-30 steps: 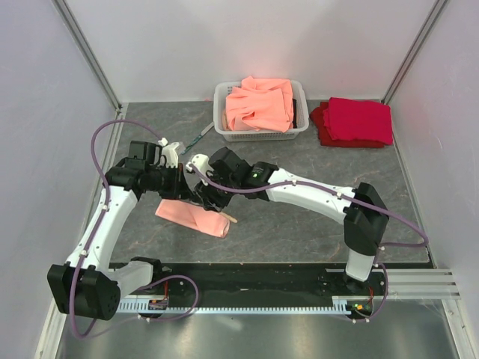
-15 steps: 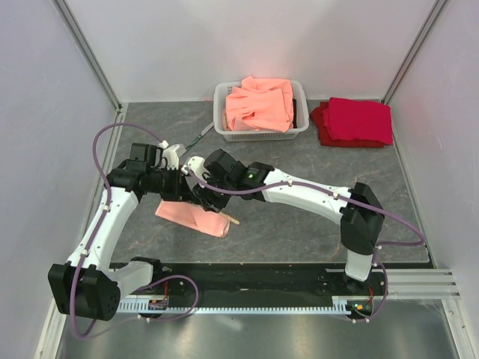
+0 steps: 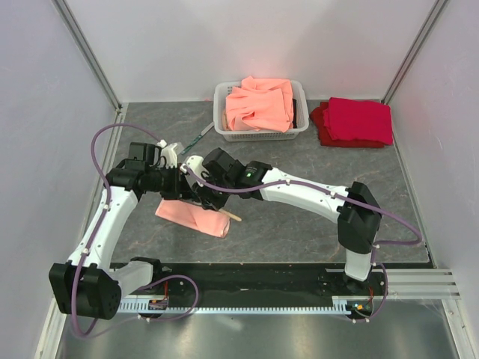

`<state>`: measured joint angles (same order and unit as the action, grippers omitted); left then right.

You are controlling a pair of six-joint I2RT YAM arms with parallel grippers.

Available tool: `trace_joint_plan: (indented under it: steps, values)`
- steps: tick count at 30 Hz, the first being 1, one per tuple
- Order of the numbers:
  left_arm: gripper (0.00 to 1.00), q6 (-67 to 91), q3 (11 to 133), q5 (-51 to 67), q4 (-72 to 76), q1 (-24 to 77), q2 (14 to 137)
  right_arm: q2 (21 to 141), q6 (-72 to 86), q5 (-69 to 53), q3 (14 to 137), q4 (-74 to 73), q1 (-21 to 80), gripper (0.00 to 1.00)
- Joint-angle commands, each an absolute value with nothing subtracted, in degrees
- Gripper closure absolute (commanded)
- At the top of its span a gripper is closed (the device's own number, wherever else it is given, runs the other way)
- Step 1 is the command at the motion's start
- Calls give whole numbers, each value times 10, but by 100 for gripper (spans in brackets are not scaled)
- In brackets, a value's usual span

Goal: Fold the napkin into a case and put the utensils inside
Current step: Pass from the left arm to the right, then insert the spoon into the folded napkin.

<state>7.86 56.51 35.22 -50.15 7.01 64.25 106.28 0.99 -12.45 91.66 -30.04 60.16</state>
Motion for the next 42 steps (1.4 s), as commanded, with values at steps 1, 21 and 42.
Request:
trace_joint_plan:
  steps: [1, 21, 42]
  values:
    - [98, 108, 581, 404, -468, 65, 635, 1078, 11, -135, 932, -300, 605, 78]
    - [90, 333, 441, 173, -321, 68, 566, 977, 130, -84, 790, -218, 455, 100]
    - [98, 506, 409, 33, -251, 262, 836, 960, 148, -82, 798, -209, 445, 100]
